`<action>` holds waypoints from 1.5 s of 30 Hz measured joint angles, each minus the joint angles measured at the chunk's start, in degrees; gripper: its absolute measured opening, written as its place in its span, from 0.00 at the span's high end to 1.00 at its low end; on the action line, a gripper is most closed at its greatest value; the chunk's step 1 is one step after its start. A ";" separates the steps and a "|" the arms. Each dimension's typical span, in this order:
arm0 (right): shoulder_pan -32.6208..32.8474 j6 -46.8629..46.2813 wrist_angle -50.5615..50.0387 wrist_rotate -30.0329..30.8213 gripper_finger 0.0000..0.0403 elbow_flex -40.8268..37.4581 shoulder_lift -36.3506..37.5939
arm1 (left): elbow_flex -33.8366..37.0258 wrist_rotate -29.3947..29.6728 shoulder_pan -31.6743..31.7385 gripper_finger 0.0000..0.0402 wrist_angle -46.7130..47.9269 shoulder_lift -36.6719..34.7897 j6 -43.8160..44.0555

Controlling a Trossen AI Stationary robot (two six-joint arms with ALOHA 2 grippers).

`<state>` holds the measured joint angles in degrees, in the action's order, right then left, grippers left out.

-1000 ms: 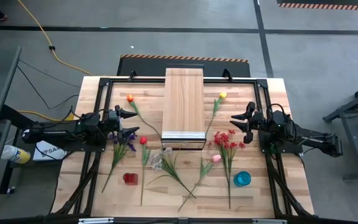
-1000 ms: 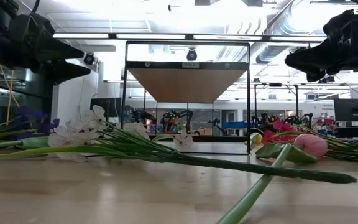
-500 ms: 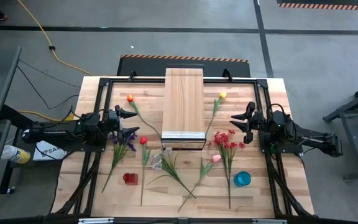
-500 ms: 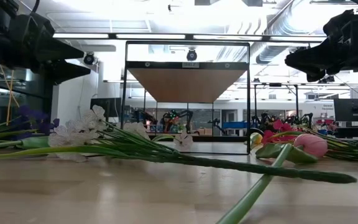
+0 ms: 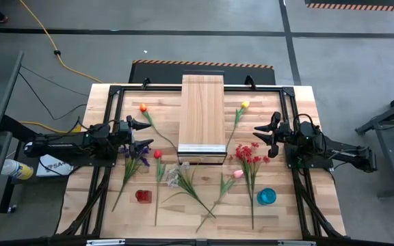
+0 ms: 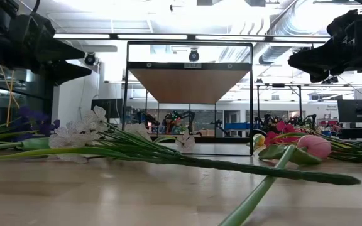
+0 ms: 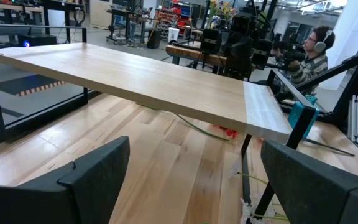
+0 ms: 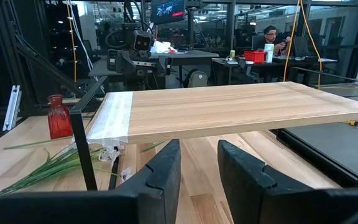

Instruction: Pick and place flowers into a vace then onto a shelf

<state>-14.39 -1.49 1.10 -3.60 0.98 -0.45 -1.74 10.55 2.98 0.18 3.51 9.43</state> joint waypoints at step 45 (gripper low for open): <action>0.02 -16.92 53.71 -3.25 0.75 -0.05 -0.26 | -39.45 -6.64 0.00 0.01 22.00 10.93 17.02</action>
<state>-14.37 -18.42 54.82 -6.85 0.93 -0.71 -41.19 3.91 2.98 22.19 14.44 26.45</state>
